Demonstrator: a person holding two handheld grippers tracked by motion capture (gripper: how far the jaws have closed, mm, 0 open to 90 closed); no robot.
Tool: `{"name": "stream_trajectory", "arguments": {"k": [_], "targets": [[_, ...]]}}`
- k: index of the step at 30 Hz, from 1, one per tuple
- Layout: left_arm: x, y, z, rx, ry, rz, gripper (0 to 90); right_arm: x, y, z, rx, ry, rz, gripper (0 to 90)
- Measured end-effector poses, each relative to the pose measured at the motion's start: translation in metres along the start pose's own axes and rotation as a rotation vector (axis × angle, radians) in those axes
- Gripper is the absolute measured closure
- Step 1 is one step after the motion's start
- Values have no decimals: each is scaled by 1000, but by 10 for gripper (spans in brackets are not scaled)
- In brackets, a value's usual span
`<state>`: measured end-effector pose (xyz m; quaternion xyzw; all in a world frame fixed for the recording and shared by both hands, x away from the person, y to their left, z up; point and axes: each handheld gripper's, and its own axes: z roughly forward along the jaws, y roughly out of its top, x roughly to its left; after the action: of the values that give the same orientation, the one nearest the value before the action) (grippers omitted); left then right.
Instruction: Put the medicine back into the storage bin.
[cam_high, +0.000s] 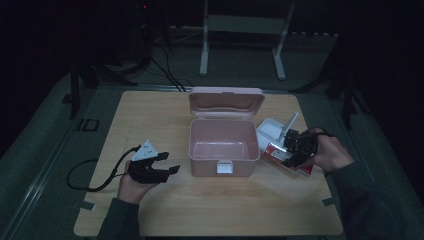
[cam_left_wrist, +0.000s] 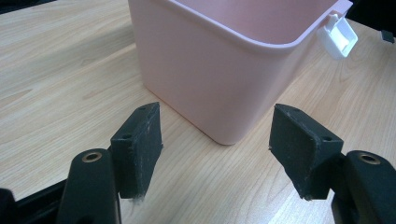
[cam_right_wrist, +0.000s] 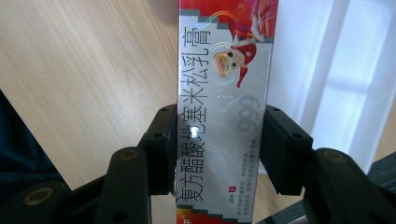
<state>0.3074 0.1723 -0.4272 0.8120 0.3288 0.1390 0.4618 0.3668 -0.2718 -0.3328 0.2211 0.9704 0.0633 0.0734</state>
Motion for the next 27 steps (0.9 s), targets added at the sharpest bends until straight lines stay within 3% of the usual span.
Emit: {"name": "stream_trajectory", "arguments": {"k": [13, 27], "targets": [[-1, 0, -1, -5, -2, -1, 343, 7, 47, -24, -21, -34, -124, 513], [-1, -1, 0, 2, -2, 5, 343, 12, 87, -25, -42, -19, -220, 514]]}}
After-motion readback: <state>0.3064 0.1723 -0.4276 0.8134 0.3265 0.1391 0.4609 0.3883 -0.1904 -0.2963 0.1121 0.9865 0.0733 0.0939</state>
